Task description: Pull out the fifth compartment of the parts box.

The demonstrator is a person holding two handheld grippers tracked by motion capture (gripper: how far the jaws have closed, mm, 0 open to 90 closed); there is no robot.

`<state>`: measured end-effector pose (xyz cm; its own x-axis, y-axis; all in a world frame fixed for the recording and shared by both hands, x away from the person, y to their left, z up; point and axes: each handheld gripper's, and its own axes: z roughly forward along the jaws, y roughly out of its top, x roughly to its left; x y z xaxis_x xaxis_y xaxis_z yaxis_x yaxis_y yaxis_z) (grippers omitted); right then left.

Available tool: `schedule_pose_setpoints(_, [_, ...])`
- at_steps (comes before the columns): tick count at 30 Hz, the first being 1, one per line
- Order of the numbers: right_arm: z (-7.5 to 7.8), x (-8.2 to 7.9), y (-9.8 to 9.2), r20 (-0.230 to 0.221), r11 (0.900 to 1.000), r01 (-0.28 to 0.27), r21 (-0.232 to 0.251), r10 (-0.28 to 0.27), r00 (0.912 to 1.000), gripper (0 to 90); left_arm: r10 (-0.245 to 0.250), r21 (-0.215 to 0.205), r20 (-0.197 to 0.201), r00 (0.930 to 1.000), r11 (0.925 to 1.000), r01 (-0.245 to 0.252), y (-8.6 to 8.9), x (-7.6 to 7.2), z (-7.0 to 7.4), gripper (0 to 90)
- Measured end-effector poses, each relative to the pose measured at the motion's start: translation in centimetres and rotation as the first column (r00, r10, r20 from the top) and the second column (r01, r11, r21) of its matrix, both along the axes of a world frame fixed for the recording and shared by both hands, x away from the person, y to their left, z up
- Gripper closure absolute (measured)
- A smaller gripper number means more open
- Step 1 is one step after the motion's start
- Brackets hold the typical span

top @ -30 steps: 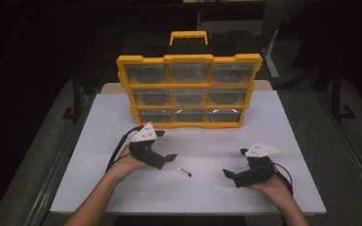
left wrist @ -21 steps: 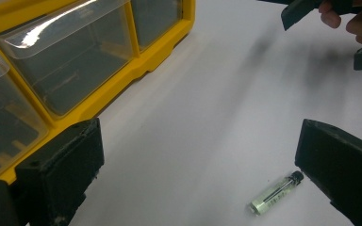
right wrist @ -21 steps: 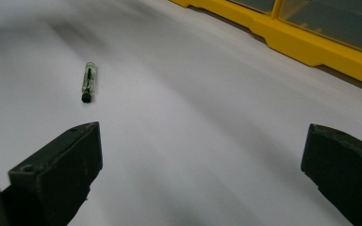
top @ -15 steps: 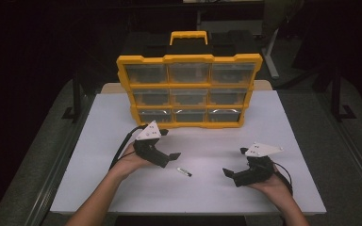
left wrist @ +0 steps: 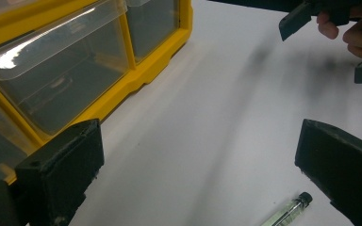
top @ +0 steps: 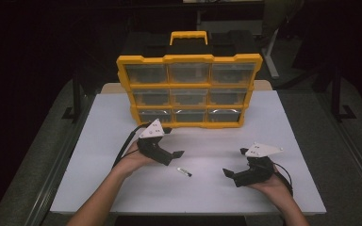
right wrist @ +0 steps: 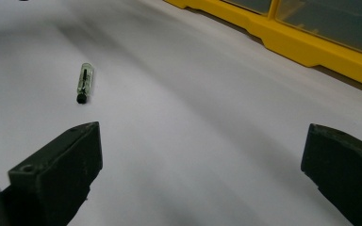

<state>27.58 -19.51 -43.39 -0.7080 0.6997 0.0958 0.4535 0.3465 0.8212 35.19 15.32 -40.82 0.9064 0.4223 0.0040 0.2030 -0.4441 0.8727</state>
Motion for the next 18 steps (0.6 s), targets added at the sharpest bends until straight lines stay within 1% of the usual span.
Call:
schedule_pose_setpoints(4, [-0.04,0.01,0.01,0.005,1.000,-0.005,-0.003,0.005,1.0000,0.0,0.004,-0.006,-0.003,1.0000,1.0000,-0.004,-0.08,0.19,-0.07,1.9])
schedule_pose_setpoints(7, [-0.09,0.03,0.03,0.000,1.000,-0.009,-0.006,0.009,1.0000,0.0,0.003,-0.006,-0.005,1.0000,1.0000,-0.003,-0.21,0.28,-0.15,1.9])
schedule_pose_setpoints(14, [-0.11,-0.01,0.05,-0.002,1.000,-0.013,-0.008,0.013,0.9999,0.0,-0.003,-0.001,0.001,1.0000,1.0000,0.003,-0.69,0.59,-0.17,1.9])
schedule_pose_setpoints(16, [-0.09,-0.04,0.06,-0.006,1.000,-0.010,-0.008,0.010,0.9999,0.0,0.000,-0.006,0.006,1.0000,1.0000,0.000,-0.84,0.68,-0.20,1.9])
schedule_pose_setpoints(18, [-0.04,-0.05,0.02,-0.001,1.000,-0.009,-0.002,0.009,1.0000,0.0,-0.001,-0.008,0.006,1.0000,1.0000,0.001,-0.99,0.79,-0.18,1.9])
